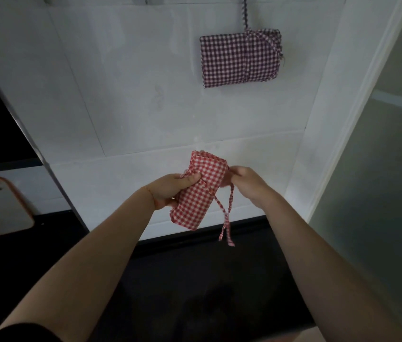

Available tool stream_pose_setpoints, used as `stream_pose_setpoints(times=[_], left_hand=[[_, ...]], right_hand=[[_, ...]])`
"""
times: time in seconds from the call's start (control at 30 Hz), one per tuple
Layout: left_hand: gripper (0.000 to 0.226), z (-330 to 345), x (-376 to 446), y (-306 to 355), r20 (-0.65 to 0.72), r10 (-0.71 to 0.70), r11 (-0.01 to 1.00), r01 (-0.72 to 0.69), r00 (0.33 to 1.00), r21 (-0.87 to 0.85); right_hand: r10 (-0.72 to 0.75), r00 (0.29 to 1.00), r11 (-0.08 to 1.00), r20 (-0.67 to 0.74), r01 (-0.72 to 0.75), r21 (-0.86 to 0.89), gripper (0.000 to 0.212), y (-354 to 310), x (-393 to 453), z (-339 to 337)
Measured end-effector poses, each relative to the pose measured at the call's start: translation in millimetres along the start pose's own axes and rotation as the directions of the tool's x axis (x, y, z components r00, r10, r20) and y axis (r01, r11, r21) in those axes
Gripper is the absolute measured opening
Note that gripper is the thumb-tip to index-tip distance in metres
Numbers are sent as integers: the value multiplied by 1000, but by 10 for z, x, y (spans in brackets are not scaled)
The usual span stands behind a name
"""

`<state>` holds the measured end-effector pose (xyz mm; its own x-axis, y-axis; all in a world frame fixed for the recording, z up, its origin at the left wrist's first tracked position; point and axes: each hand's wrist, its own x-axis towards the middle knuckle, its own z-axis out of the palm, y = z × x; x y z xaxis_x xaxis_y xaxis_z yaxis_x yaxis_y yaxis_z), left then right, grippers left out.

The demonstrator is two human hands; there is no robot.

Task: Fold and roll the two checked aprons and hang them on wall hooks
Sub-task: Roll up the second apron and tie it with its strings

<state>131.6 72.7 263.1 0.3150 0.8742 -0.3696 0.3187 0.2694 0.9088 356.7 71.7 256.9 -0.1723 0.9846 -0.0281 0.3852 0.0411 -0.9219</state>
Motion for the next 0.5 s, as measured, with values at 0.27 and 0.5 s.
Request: stream_pose_setpoints(times=[0.27,0.5], left_hand=[[61,43,148,13,-206,2,997,13,978,74],[31,286,116,5,-297,263,549,110,918,828]], right_hand=[[169,966,558,193,68,-827,34,43,29,326],[115,906,539,408,289,-791,27,-488,23,405]])
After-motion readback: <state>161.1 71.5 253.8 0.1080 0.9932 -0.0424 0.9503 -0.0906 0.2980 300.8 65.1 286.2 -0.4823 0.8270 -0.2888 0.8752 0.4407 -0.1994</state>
